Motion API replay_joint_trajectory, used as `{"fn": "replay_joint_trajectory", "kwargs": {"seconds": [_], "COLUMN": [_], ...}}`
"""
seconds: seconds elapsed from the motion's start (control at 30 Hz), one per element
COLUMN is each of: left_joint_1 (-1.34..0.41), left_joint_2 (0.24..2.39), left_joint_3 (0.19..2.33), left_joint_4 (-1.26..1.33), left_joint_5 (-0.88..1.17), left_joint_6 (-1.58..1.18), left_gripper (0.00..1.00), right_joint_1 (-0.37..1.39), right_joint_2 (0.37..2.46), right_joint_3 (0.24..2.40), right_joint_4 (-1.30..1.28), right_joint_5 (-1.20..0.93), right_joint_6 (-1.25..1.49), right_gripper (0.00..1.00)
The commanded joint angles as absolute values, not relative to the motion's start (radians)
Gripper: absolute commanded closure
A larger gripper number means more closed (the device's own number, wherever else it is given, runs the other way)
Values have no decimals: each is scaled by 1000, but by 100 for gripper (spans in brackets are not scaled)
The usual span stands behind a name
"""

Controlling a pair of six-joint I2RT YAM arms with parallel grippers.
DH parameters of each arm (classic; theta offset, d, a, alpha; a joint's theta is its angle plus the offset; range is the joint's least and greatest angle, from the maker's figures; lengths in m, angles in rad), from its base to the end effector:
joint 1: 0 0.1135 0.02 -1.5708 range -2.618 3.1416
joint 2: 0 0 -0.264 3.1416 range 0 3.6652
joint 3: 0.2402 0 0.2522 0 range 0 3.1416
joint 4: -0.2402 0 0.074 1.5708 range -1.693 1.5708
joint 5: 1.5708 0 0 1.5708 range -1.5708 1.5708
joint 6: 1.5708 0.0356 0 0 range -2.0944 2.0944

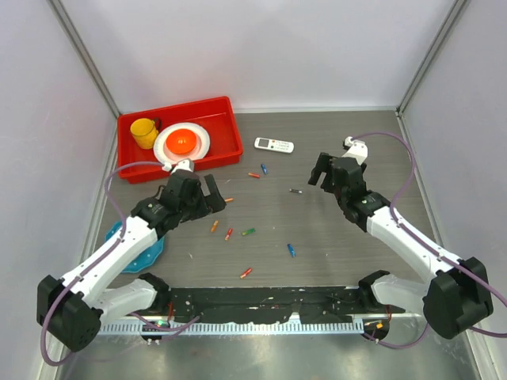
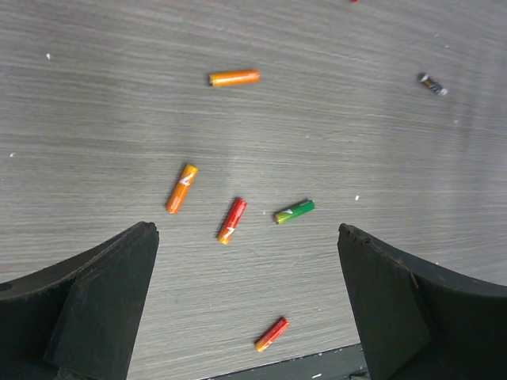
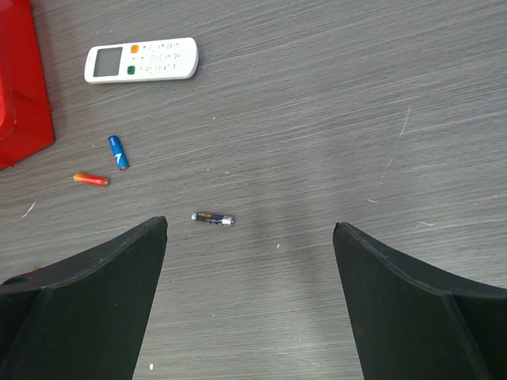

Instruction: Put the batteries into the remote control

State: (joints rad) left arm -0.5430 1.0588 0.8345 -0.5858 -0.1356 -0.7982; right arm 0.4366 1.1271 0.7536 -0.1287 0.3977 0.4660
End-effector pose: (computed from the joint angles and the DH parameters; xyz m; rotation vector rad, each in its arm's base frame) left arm 0.1893 -0.1086 0.2685 -0.3737 2.3958 -0.4733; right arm 0.2326 0.0933 0.2670 0.2705 2.0160 0.1550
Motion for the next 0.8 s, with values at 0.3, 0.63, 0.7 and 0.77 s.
{"fn": "replay_joint_trajectory", "kwargs": {"seconds": [0.3, 0.63, 0.7, 0.77], "left_joint_1": [-540, -542, -543, -543], "left_joint_2": [959, 928, 905, 897], "left_joint_3": [816, 778, 762, 759], "left_joint_4": [-485, -442, -457, -462], "left_joint_5": [-48, 28, 9, 9], "left_joint_6": [-692, -706, -709, -706], "left_gripper": [0, 0, 0, 0], "right_joint_1": [456, 443, 434, 434], "right_joint_2": [1265, 1664, 1754, 1810], "right_joint_3": [934, 1262, 1308, 1354], "right_joint_4": [-166, -83, -25, -8], "right_joint_5": [321, 307, 241, 177], "right_joint_6": [374, 126, 39, -46], "right_gripper": [9, 6, 6, 6]}}
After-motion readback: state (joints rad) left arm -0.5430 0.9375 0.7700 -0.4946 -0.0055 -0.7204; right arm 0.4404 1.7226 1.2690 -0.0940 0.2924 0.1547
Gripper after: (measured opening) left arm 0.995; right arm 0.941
